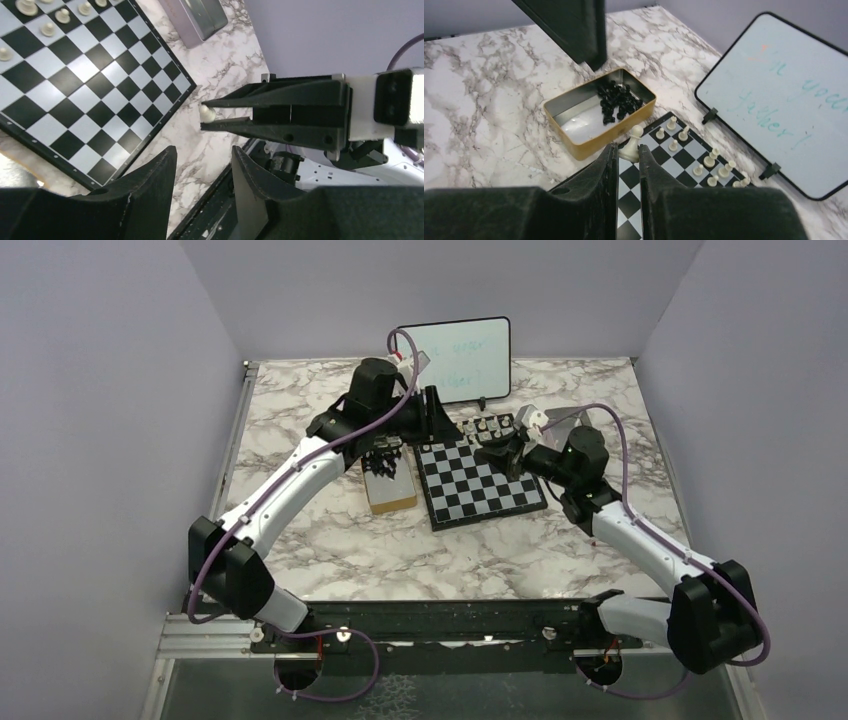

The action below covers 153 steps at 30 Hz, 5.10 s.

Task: Set up the chess pieces on the board
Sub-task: Place the chess piece on the chessboard.

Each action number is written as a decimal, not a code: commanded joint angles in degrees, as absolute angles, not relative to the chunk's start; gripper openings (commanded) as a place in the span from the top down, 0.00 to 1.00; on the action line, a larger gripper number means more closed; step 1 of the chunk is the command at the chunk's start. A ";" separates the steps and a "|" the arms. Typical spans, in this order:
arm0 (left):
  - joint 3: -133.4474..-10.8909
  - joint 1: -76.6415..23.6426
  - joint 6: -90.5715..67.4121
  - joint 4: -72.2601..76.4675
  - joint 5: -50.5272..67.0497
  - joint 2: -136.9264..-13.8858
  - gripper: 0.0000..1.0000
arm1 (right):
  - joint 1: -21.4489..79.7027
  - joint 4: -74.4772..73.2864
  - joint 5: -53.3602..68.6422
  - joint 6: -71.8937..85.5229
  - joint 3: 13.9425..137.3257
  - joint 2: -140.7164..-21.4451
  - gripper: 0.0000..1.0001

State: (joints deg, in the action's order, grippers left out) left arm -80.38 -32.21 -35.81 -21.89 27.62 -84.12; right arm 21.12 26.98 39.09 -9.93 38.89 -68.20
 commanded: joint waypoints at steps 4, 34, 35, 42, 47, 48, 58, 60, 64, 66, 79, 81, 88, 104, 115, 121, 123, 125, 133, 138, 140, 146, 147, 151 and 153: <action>-85.49 -31.99 -41.72 -17.82 37.06 -89.74 0.60 | 22.32 31.90 43.21 -12.76 38.95 -65.75 0.84; -82.26 -31.99 -44.14 -12.99 39.03 -94.31 0.66 | 22.65 30.38 42.57 -12.92 39.37 -65.13 0.83; -82.01 -31.99 -44.24 -12.74 39.21 -94.11 0.68 | 22.67 30.36 42.47 -12.85 39.43 -65.20 0.83; -80.19 -31.99 -45.07 -11.15 41.24 -93.43 0.76 | 22.68 29.78 41.55 -12.31 39.80 -65.82 0.83; -79.76 -31.99 -45.16 -9.71 42.95 -93.43 0.87 | 22.68 28.94 40.91 -12.57 40.18 -66.15 0.82; -79.84 -31.99 -45.32 -9.46 43.52 -93.55 0.89 | 22.68 28.74 40.80 -12.69 40.29 -66.32 0.82; -80.60 -31.99 -45.11 -9.02 44.28 -93.48 0.96 | 22.68 28.21 36.73 -9.65 39.60 -66.23 0.68; -81.31 -31.99 -43.07 -10.64 42.04 -93.71 0.96 | 22.68 27.94 36.13 -7.10 39.21 -66.18 0.59; -84.08 -31.99 -37.96 -14.97 36.70 -94.81 0.96 | 22.68 20.82 33.63 -3.52 40.79 -66.12 0.41; -85.57 -31.99 -35.79 -16.73 33.37 -95.16 0.96 | 22.69 18.81 32.16 -1.30 40.68 -65.55 0.34; -89.61 -32.61 -20.46 -20.15 5.28 -98.33 0.96 | 22.68 0.69 8.65 6.68 41.92 -60.03 0.00; -89.49 -33.14 -18.61 -19.78 1.54 -99.45 0.96 | 22.68 -4.19 2.64 8.94 43.06 -59.92 0.00; -93.21 -34.43 -16.96 -19.60 -2.22 -107.31 0.96 | 22.68 -6.62 -1.09 11.97 42.54 -57.46 0.00; -98.75 -37.75 -15.82 -16.57 -11.58 -120.46 0.95 | 22.63 -8.68 -2.42 16.16 41.55 -55.95 0.00; -98.17 -37.78 -15.65 -12.57 -11.99 -123.59 0.95 | 22.63 -8.95 -3.12 14.97 41.31 -55.33 0.00; -98.63 -37.74 -15.41 -12.22 -12.32 -124.70 0.95 | 22.67 -8.87 -3.93 14.25 41.18 -55.46 0.00; -98.49 -37.75 -15.09 -12.21 -12.70 -124.94 0.95 | 22.62 -8.79 -3.95 14.14 41.22 -55.54 0.00; -98.36 -37.75 -14.87 -12.22 -12.99 -125.06 0.95 | 22.66 -8.65 -4.04 13.98 41.35 -55.52 0.00; -97.95 -37.74 -14.50 -11.47 -12.84 -126.20 0.94 | 22.62 -8.61 -4.28 13.54 41.48 -55.63 0.00; -97.81 -37.71 -14.44 -11.27 -12.81 -126.57 0.93 | 22.64 -8.99 -4.39 13.12 41.81 -55.55 0.00; -97.91 -37.76 -14.41 -11.13 -12.91 -126.80 0.93 | 22.68 -9.38 -4.63 12.82 42.18 -55.46 0.00; -97.56 -37.76 -14.25 -11.07 -13.16 -127.48 0.91 | 22.65 -9.68 -5.19 12.66 42.24 -54.80 0.00; -97.44 -37.76 -14.20 -11.07 -13.32 -127.45 0.91 | 22.66 -9.68 -5.19 12.66 42.07 -54.68 0.00; -97.13 -37.79 -13.98 -11.03 -13.61 -127.29 0.89 | 22.68 -9.56 -5.10 12.68 41.84 -54.66 0.00; -96.96 -37.77 -13.89 -11.07 -13.63 -127.18 0.88 | 22.67 -9.48 -5.18 12.57 41.87 -54.82 0.00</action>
